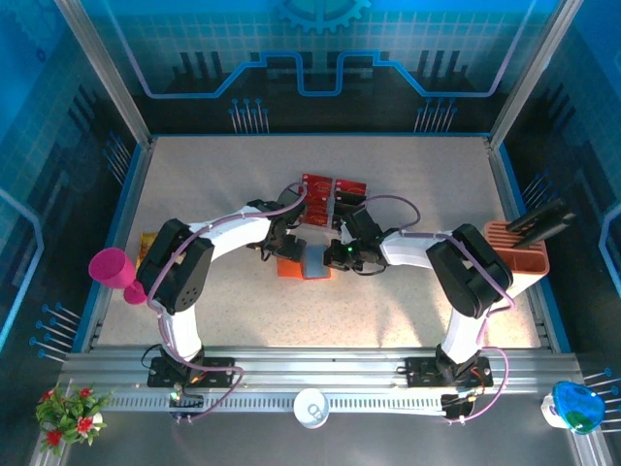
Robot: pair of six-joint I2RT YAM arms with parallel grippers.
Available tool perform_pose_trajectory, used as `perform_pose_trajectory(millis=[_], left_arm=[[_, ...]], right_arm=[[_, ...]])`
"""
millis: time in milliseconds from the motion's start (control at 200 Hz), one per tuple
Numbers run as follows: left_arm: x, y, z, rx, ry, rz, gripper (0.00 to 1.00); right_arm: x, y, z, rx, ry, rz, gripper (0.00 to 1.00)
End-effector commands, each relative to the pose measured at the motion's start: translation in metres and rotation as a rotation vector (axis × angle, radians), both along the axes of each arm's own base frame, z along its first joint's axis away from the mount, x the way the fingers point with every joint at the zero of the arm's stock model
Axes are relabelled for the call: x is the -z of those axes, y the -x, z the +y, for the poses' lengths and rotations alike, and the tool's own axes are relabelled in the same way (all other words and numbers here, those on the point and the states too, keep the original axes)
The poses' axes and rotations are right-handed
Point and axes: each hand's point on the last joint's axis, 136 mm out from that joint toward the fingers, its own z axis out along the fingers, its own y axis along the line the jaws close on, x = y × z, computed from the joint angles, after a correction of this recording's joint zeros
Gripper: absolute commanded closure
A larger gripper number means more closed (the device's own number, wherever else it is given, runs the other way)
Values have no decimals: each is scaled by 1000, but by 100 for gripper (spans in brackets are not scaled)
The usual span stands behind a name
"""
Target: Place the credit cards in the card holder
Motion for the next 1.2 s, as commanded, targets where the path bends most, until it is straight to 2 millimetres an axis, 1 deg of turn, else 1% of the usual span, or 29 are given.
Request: perform_pose_trajectory(millis=[0,115,145,190,265,475,655,700,780,860,961,1066,1196], left_arm=[[9,4,5,-22,5,28,1],[23,9,22,-116,-23,123,1],[23,8,23,-137,-7,134,1],[16,6,19,-150,35,121,1],[-7,-1,8,-159,121,70,1],[-80,-24,-28,-191,371,-22,1],[-140,-34,-64,-222,639,-60,1],[-152,-35,-74,-233,715,-56,1],[-165,-36,-91,-264,849,-25,1],[-168,-36,-105,-311,966,20,1],[-160,-34,-114,-378,1078,74,1],[-146,-30,-117,-439,1136,122,1],[-119,-19,-112,-496,1124,166,1]], right_arm=[[18,12,-2,-3,44,40,100],[20,13,0,-5,46,45,100],[20,14,0,-4,47,47,100],[21,14,1,-5,47,49,100],[20,16,2,-9,49,49,100],[23,19,4,-15,50,58,100],[24,20,6,-19,48,60,100],[24,20,6,-18,47,58,100],[25,20,7,-18,46,61,100],[25,21,8,-18,42,62,100],[25,20,9,-13,38,64,100],[24,20,9,-8,35,65,100],[24,20,10,-4,32,67,100]])
